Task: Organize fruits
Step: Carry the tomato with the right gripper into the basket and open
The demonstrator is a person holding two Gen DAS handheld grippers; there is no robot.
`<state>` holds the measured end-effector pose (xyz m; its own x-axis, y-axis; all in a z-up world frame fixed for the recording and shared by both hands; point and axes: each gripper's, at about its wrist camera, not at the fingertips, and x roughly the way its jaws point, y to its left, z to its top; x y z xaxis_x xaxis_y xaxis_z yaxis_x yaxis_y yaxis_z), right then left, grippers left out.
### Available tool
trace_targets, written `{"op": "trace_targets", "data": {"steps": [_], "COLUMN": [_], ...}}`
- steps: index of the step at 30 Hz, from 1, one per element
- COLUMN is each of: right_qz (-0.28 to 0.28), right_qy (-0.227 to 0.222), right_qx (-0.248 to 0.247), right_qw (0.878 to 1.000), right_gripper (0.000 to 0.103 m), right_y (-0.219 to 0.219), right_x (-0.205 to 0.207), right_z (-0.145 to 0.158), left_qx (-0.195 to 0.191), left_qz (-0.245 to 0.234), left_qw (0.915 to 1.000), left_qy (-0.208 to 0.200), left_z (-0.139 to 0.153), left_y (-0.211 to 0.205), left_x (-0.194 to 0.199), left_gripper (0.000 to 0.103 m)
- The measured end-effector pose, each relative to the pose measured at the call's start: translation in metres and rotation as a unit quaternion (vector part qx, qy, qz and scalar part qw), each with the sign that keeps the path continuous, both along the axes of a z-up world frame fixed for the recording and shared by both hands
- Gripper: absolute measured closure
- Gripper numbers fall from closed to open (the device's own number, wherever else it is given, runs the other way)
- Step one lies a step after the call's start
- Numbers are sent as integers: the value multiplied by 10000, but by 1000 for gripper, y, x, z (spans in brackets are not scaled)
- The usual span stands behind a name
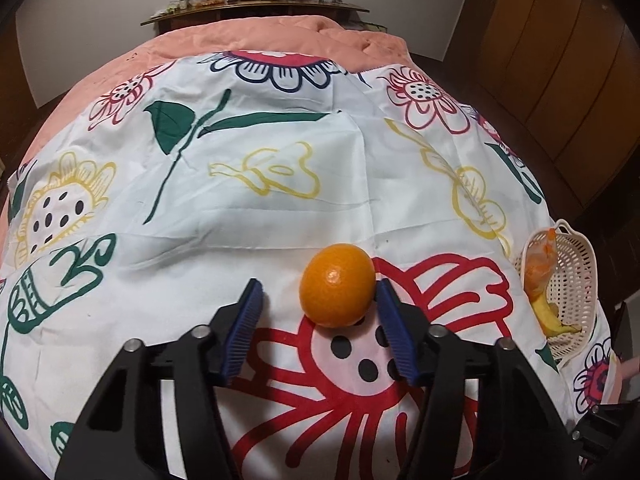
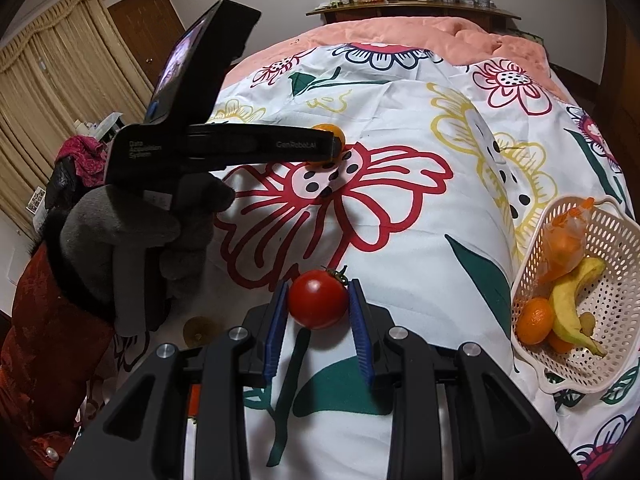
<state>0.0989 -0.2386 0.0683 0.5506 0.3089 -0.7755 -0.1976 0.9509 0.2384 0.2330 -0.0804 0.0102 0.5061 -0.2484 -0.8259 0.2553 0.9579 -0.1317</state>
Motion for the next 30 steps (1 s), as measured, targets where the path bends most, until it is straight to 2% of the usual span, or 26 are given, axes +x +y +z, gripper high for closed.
{"op": "trace_targets", "data": {"steps": [4, 18, 30], "right_qz": [-5, -299, -1157], "right_qy": [-6, -158, -259], "right_qx": [-1, 186, 383], "right_qw": [10000, 9993, 9922], "right_gripper": [73, 73, 73], "right_y": [0, -21, -93], "right_x": [0, -10, -29], "right_z": [0, 8, 9], "left_qx": [-63, -248, -172], "left_qz": [-184, -225, -624], "left_qw": [9998, 9989, 9963], "left_qy": [33, -340, -571], "left_z": [-2, 25, 49], "left_y": [-5, -6, -38], "left_x": [1, -22, -50], "left_gripper": [63, 63, 63]}}
